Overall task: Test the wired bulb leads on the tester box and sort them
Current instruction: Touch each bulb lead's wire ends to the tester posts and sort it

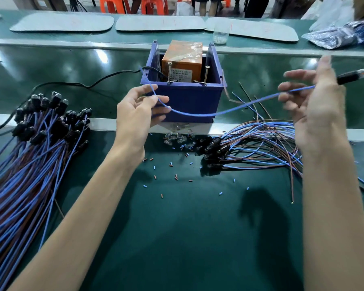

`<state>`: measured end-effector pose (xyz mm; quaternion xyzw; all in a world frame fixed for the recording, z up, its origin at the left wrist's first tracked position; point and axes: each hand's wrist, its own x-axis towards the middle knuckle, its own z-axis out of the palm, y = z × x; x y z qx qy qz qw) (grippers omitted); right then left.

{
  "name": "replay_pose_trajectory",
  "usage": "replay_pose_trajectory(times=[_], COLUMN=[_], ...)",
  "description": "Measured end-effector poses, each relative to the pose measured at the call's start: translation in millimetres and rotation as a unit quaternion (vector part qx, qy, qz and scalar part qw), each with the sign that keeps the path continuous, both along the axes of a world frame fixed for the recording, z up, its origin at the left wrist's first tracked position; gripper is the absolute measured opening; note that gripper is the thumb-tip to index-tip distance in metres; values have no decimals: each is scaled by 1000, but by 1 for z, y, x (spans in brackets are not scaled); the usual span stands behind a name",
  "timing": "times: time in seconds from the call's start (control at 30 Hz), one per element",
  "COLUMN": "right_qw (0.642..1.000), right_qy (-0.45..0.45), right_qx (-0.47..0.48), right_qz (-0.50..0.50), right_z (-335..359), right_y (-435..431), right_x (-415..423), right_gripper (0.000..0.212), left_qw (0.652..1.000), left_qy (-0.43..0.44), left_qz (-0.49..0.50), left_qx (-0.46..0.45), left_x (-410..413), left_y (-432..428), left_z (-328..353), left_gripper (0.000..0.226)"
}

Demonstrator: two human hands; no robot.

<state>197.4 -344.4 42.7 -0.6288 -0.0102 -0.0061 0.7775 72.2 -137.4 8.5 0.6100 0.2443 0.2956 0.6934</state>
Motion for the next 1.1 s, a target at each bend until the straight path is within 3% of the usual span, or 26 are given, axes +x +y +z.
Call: replay_pose_trajectory(times=[0.1, 0.17, 0.3, 0.37, 0.47, 0.63, 0.77, 0.9, 0.97, 1.1], right_qw=[991, 965, 848, 829, 805, 764, 679, 671, 676, 692], right_qy=[-99, -173, -292, -290, -282, -162, -102, -89, -103, -115], right_qx=[-7, -120, -337, -384, -477, -619, -660, -652, -650, -632], right_qz=[-86, -158, -286, -286, -212, 86, 305, 342, 332, 330], right_z=[3, 0, -3, -2, -7, -28, -41, -41, -41, -38], right_y=[-1, 0, 1, 4, 11, 15, 16, 19, 19, 19], right_x=[3, 4, -2, -7, -11, -6, -7, -6, -6, -7], right_gripper=[21, 7, 42, 46, 38, 32, 49, 57, 56, 49], left_qw=[1000, 999, 998, 998, 997, 983, 964, 943, 911, 763], left_qy=[23, 36, 48, 50, 61, 129, 199, 256, 317, 491], left_qz=[-17, -20, -20, -22, -30, -97, -91, -70, -46, 43], left_qx=[8, 15, 23, 25, 29, 89, 152, 202, 260, 418], left_x=[-1, -2, -3, -3, -4, -9, -17, -24, -28, -39], left_y=[2, 3, 6, 6, 8, 23, 50, 71, 81, 95], left_z=[0, -1, -1, 0, 1, 4, 3, -3, -7, -6], left_gripper=[18, 19, 21, 22, 21, 20, 18, 10, 9, 31])
